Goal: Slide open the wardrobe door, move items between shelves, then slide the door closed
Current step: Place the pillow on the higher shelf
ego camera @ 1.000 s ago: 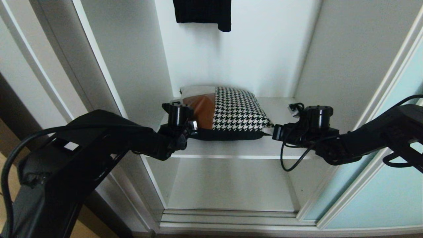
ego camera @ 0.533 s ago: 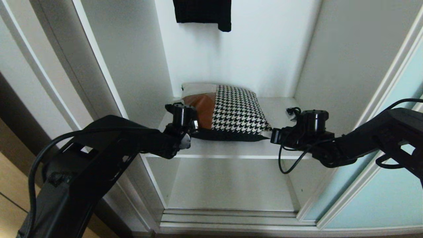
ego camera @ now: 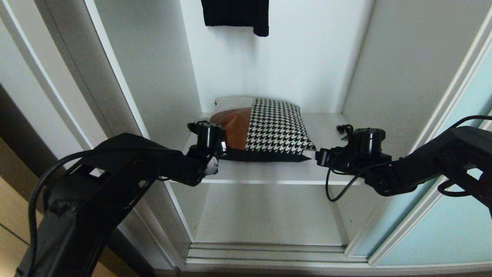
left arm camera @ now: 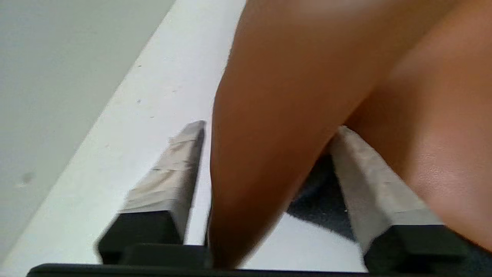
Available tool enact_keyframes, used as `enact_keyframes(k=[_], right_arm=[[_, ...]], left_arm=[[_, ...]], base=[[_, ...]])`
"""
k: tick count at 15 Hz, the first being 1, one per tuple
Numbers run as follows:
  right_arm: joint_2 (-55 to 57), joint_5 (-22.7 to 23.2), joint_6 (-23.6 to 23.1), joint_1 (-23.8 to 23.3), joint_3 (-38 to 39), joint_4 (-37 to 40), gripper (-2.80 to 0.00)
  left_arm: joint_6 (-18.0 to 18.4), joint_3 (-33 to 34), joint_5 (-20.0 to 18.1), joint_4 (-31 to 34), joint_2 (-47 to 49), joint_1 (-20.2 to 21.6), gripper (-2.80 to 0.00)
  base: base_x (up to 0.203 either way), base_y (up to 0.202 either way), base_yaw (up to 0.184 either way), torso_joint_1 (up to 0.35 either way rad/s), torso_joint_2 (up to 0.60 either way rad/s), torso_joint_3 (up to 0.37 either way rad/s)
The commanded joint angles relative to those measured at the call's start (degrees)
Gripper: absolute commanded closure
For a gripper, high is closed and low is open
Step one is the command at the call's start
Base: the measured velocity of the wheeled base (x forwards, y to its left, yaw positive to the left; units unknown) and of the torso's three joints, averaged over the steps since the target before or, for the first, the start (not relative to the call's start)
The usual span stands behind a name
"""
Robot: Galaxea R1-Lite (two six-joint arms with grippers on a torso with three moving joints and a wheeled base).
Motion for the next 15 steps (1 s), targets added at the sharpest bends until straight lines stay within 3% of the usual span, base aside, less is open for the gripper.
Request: enact_keyframes(k=[1, 6, 14, 15], right_arm=[[-1.7, 0.3, 0.0, 0.0, 1.4, -0.8, -2.80], [-5.2, 0.5, 0.0, -0.1, 7.2, -6.1, -2.80], [-13.1, 0.2, 0.0, -0.3, 14.5, -6.1, -2.80], [-15.3, 0.2, 0.0, -0.3, 16.4, -6.1, -2.80]], left_arm=[[-0.1, 3.8, -0.2, -0.8, -4.0, -0.7, -2.80], [0.4, 12.6, -0.5, -7.7, -9.1, -4.3, -2.80], [0.8, 21.5, -0.1, -8.3, -21.4, -5.2, -2.80], [0.8, 23.6, 0.0, -8.0, -24.2, -5.2, 0.00]], base=[[0.000, 0.000, 0.000, 0.000, 0.00, 0.000], [0.000, 0.000, 0.000, 0.000, 0.00, 0.000], [0.000, 0.000, 0.000, 0.000, 0.00, 0.000], [0.000, 0.000, 0.000, 0.000, 0.00, 0.000]])
